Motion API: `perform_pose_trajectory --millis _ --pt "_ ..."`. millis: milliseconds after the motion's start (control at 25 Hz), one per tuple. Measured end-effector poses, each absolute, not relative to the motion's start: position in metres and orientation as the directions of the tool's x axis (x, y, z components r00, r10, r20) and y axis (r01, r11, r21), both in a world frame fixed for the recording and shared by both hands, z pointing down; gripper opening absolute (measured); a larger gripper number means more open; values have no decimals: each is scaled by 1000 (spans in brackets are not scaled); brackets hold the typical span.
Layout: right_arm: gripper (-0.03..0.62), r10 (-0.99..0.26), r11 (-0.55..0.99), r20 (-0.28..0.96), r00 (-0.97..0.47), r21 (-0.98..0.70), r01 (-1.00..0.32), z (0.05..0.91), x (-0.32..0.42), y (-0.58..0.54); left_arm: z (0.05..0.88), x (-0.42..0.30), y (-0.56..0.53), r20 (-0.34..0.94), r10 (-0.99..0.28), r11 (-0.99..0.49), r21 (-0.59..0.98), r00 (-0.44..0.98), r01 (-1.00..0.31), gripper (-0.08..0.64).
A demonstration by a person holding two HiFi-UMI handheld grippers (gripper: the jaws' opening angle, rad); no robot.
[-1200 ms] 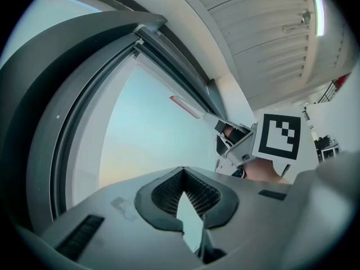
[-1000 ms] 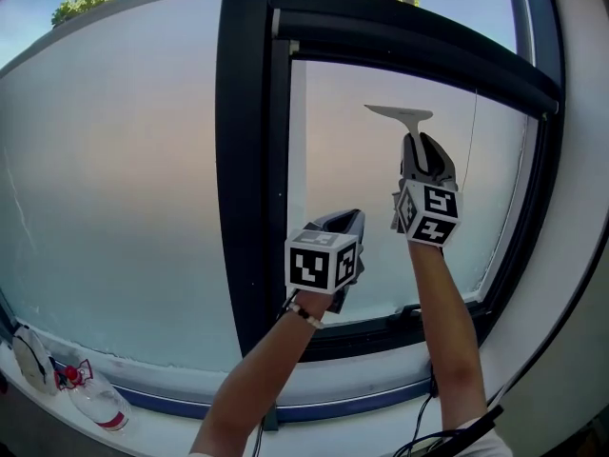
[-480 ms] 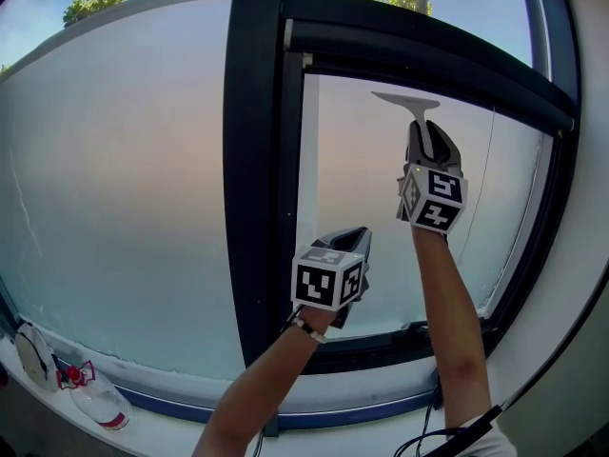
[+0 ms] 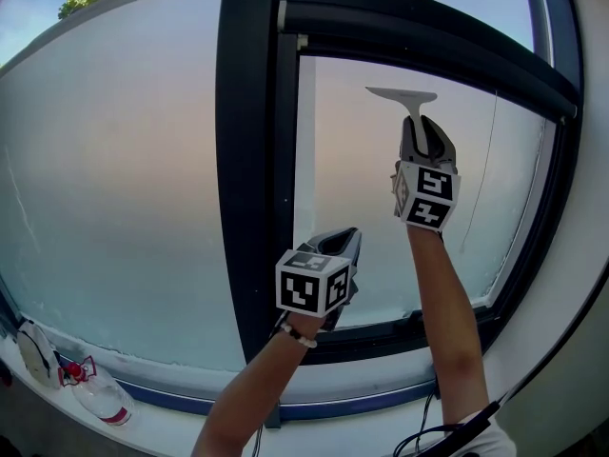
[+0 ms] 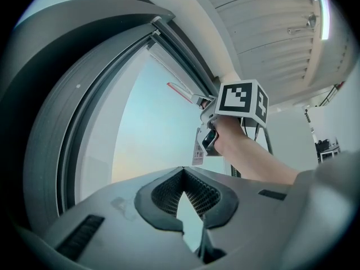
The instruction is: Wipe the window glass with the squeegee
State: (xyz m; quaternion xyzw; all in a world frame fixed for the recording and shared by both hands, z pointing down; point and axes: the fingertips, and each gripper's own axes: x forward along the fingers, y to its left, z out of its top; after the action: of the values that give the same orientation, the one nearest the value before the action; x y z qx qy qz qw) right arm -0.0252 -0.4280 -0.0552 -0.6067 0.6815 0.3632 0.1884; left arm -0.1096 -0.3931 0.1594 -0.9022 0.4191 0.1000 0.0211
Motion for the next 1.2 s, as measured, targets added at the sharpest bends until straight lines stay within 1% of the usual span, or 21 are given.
perform_pose_trajectory --millis 800,1200 --pt "91 -751 21 -629 -200 281 -960 33 -25 -425 218 -107 -380 -142 -769 -637 108 623 -763 -2" --pt "91 -785 3 -592 -180 286 -958 98 -18 -425 263 -105 -373 -92 -767 -641 153 635 -752 -1"
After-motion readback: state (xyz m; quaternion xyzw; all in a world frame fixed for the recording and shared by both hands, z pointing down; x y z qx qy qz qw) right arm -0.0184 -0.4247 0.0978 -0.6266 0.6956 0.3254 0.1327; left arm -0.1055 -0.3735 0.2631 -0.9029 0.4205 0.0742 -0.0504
